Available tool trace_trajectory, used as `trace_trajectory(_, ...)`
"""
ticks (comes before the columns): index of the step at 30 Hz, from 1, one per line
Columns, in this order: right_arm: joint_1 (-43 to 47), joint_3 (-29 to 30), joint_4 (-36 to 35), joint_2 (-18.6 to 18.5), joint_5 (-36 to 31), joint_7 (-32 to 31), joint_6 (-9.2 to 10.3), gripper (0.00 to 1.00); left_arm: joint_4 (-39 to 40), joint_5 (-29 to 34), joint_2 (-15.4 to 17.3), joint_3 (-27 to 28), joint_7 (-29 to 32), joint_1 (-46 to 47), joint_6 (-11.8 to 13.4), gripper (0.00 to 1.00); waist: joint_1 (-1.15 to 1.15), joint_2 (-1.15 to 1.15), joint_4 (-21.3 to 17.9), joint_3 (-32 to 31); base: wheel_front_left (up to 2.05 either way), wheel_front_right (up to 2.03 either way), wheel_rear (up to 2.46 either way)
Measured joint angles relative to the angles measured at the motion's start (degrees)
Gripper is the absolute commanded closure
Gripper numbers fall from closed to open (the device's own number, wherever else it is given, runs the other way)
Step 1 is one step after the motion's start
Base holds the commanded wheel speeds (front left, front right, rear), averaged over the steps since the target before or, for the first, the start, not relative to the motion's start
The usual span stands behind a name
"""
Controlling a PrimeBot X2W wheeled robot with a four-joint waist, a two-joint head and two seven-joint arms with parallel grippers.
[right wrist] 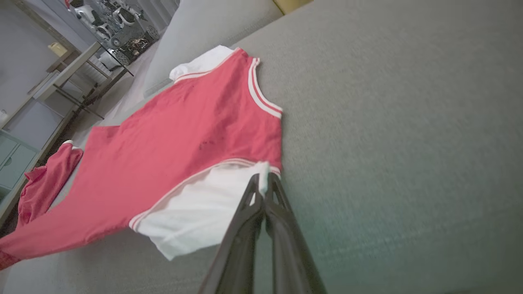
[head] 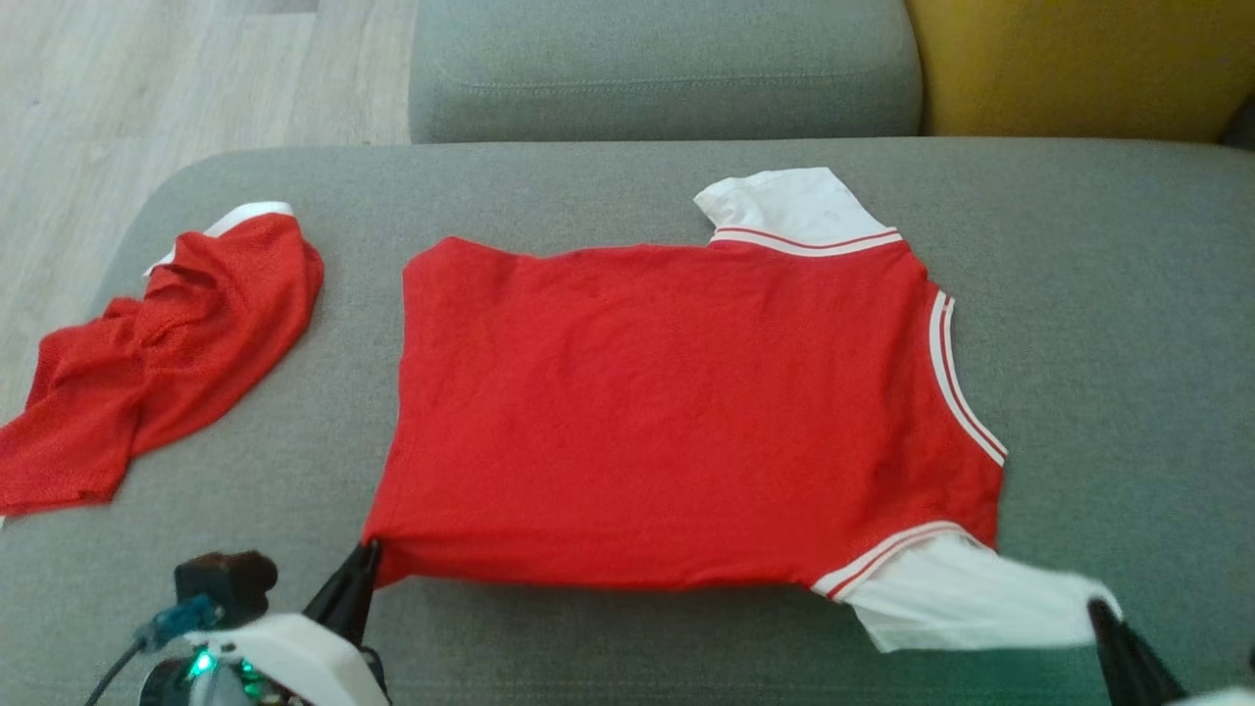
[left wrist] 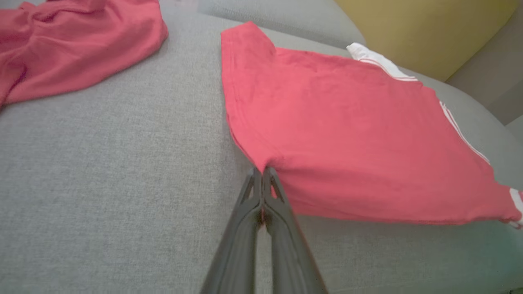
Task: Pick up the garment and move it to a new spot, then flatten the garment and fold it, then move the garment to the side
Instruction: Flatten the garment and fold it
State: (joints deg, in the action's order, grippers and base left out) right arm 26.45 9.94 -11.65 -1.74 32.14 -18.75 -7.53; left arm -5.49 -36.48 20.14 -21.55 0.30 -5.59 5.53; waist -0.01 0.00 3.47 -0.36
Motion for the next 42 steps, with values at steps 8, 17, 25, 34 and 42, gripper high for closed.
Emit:
trace_trajectory(8,-18.61,-0.18,8.98,-0.04,-4.03,-5.26,0.0,1.0,-1.19,-4.46,0.74,-1.96,11.06,8.28,-2.83,1.0,0.0,0.0,-0.15,3.28,0.0,0.0,0.0)
trace_trajectory(17,-35.2,-0.4,22.06,-0.36,-6.89,-5.76,0.0,1.0,-8.84,-9.11,0.33,-1.03,16.26,19.96,-6.12,1.0,0.0,0.0,0.18,7.38,0.0,0.0,0.0)
trace_trajectory(25,-44.73,-0.91,32.2,-0.66,-8.65,-3.89,0.0,1.0,-17.8,-12.3,-1.55,0.34,17.22,25.66,-8.16,1.0,0.0,0.0,0.26,10.56,0.0,0.0,0.0)
trace_trajectory(34,-49.81,-1.78,37.69,-1.14,-9.43,1.2,0.0,1.0,-23.65,-13.89,-3.03,1.69,14.73,30.39,-10.18,1.0,0.0,0.0,0.63,12.76,0.0,0.0,0.0)
trace_trajectory(42,-51.75,-5.92,41.72,-3.0,-7.75,5.86,0.0,0.0,-28.1,-14.69,-3.88,1.56,13.29,31.35,-11.63,0.0,0.01,0.0,0.62,14.06,0.0,0.0,0.0)
